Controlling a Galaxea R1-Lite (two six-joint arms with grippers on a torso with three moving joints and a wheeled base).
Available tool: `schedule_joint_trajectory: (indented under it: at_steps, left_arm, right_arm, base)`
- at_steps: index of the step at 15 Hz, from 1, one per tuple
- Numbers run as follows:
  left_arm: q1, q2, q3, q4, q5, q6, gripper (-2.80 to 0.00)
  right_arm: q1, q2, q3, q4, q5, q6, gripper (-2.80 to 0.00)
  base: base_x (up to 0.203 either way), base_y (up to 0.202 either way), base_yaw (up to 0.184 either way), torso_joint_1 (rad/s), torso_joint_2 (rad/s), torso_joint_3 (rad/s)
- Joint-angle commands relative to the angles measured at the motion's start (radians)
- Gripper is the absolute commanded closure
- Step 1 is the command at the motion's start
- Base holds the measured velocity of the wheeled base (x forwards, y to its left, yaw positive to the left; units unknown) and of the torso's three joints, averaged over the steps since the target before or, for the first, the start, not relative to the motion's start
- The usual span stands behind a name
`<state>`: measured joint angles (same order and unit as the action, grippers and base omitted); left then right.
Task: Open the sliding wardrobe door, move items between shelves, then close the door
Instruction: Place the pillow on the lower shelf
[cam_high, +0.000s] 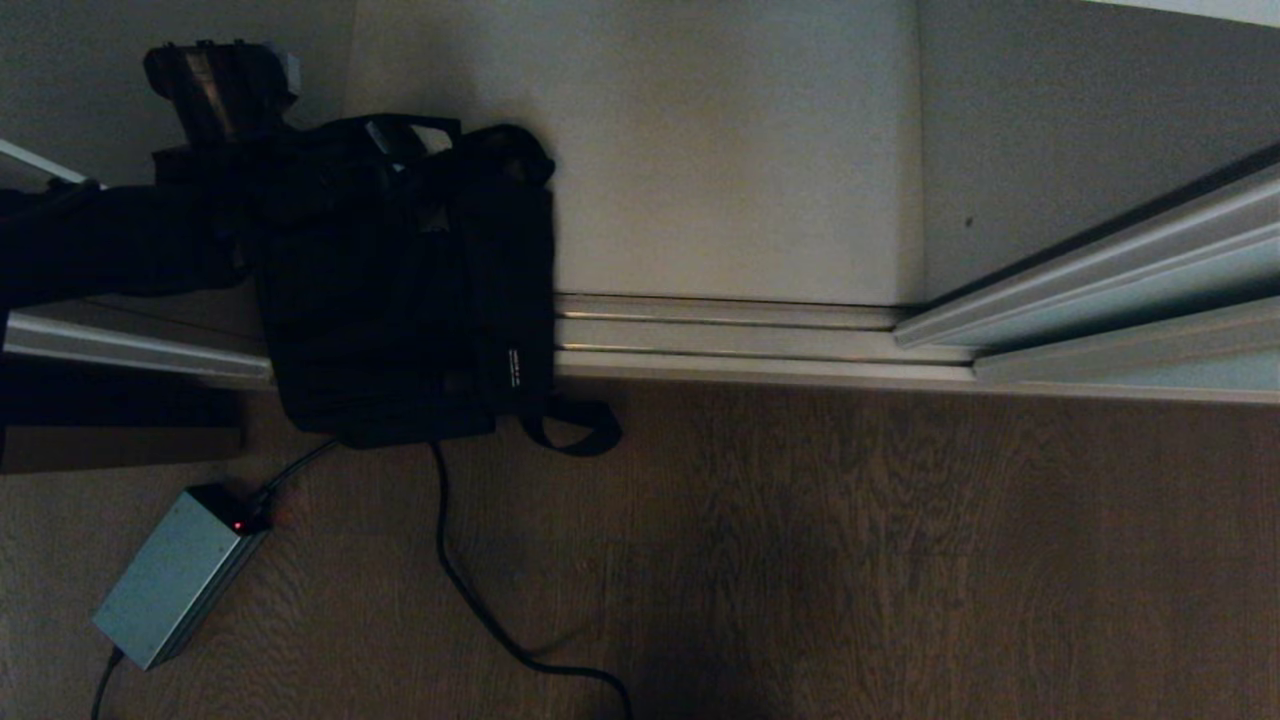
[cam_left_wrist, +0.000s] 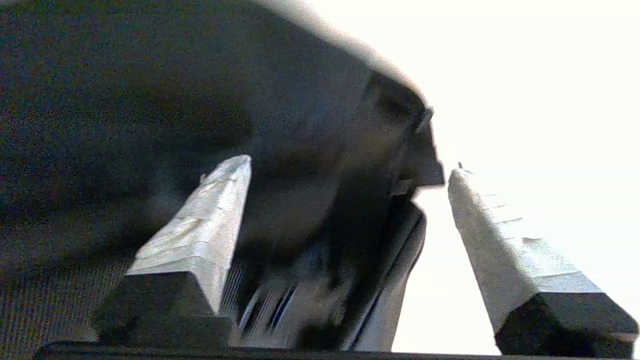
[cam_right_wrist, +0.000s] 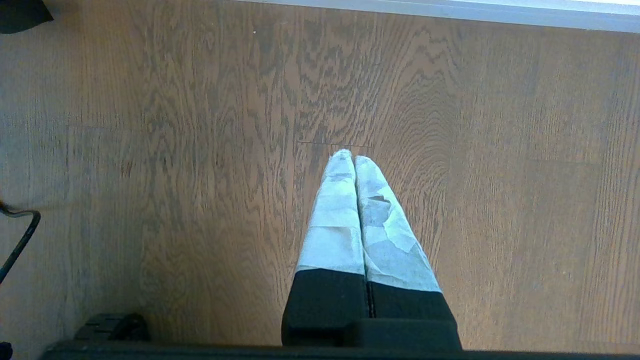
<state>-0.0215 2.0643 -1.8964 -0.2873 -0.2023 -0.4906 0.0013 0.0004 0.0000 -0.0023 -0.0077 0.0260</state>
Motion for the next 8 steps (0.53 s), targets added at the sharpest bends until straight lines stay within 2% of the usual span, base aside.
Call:
schedule_joint_trajectory:
  at_steps: [1,3,6,8]
  left_arm:
    - [-0.021,-0.012,0.01,0.073,-0.031,-0.005,-2.8]
    - [-0.038,-0.002,0.018,0.08,-0.043,0.0,-2.8]
    - [-0.041,0.033,0.008,0.147,-0.101,0.027,-2.8]
    - [-0.041,0.058,0.009,0.18,-0.16,0.022,-2.8]
  right_arm:
    - [0.0,-0.003,0.0,-0.001,-0.001,0.001,0.0]
    - [0.0,-0.003,0.0,-0.001,0.0,0.002,0.0]
    - [0.0,-0.003,0.0,-0.001,0.0,0.001,0.0]
    - [0.0,-0.003,0.0,-0.001,0.0,0.002,0.0]
  base:
    - [0.0,0.0,0.0,0.0,0.0,0.0]
    - [0.0,0.0,0.0,0.0,0.0,0.0]
    - [0.0,0.0,0.0,0.0,0.0,0.0]
    - [0.0,0.0,0.0,0.0,0.0,0.0]
